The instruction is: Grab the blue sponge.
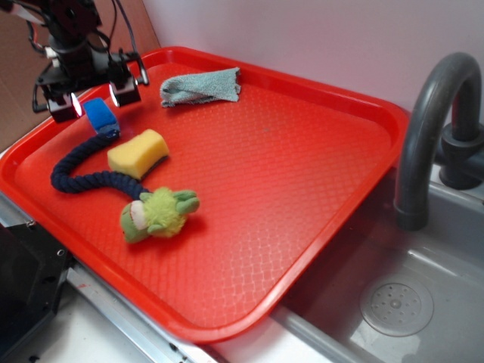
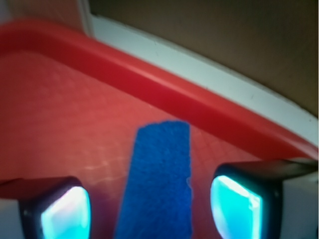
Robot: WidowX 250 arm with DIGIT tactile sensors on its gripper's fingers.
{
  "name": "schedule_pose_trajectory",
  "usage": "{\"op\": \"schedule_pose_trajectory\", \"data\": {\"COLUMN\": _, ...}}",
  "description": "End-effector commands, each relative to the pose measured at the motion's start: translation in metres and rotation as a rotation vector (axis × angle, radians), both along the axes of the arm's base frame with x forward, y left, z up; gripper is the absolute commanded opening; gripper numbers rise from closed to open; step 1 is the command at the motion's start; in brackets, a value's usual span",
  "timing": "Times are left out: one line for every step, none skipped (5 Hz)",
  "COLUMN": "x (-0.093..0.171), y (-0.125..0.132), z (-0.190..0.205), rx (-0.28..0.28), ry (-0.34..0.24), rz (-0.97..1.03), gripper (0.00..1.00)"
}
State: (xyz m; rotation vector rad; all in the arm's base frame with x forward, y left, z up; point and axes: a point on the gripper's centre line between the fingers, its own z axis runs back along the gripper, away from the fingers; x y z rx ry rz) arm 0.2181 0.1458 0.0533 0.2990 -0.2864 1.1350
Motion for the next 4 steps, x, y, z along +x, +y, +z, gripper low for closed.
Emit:
{"op": "schedule_pose_trajectory", "data": {"x": -0.008, "y": 0.005, "z": -0.014, "rx": -0.026, "ry": -0.004, "rz": -0.001, "gripper": 1.0}}
{"op": "schedule_pose_trajectory", "data": {"x": -0.011, "y": 0.004, "z": -0.019, "rx": -0.013, "ry": -0.022, "rz": -0.024, "gripper": 0.0}}
{"op": "schedule_pose_trajectory", "data": {"x": -0.017, "y": 0.004, "z": -0.021, "rx": -0.006, "ry": -0.019, "rz": -0.036, "gripper": 0.0}}
{"op": "schedule_pose_trajectory", "data": {"x": -0.02, "y": 0.004, "z": -0.021, "rx": -0.006, "ry": -0.022, "rz": -0.045, "gripper": 0.0}}
